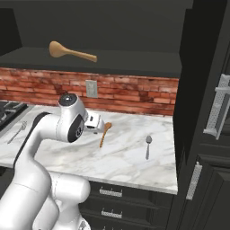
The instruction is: Organize the utensils by type. Pick up the wooden spoons from the counter and place them in the open cabinet. Then pick up the metallic utensils from the counter and place them in the open drawer.
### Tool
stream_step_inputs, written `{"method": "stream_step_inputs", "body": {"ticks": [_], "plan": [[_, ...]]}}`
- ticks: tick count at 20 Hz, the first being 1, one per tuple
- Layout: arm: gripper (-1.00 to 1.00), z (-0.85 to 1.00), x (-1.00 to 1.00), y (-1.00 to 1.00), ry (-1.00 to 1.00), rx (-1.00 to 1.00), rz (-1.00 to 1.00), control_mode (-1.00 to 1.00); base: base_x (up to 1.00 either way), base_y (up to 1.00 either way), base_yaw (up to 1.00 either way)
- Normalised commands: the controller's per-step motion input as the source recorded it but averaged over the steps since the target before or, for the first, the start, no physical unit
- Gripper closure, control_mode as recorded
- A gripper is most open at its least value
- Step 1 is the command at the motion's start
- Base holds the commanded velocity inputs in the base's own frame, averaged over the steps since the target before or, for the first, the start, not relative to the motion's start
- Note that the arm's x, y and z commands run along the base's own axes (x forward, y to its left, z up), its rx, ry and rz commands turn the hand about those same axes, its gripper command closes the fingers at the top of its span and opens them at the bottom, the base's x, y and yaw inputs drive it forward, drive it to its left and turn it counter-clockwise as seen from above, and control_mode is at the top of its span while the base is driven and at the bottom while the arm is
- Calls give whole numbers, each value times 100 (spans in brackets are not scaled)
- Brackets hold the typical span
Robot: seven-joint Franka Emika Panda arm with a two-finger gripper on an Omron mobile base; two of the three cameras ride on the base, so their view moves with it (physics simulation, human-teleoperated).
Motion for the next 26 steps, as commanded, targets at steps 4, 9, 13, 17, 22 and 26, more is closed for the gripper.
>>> {"method": "stream_step_inputs", "body": {"ticks": [4,9,13,17,22,26], "plan": [[-100,-30,47,0,3,0,0,-100,0,0,0],[-100,-37,40,-2,4,0,0,-100,0,0,0],[-100,-34,39,-4,3,0,0,-100,0,0,0],[-100,-33,40,-8,1,0,0,-100,0,0,0],[-100,-24,51,-4,4,0,0,-100,0,0,0],[-100,-25,48,-5,10,0,0,-100,0,0,0]]}}
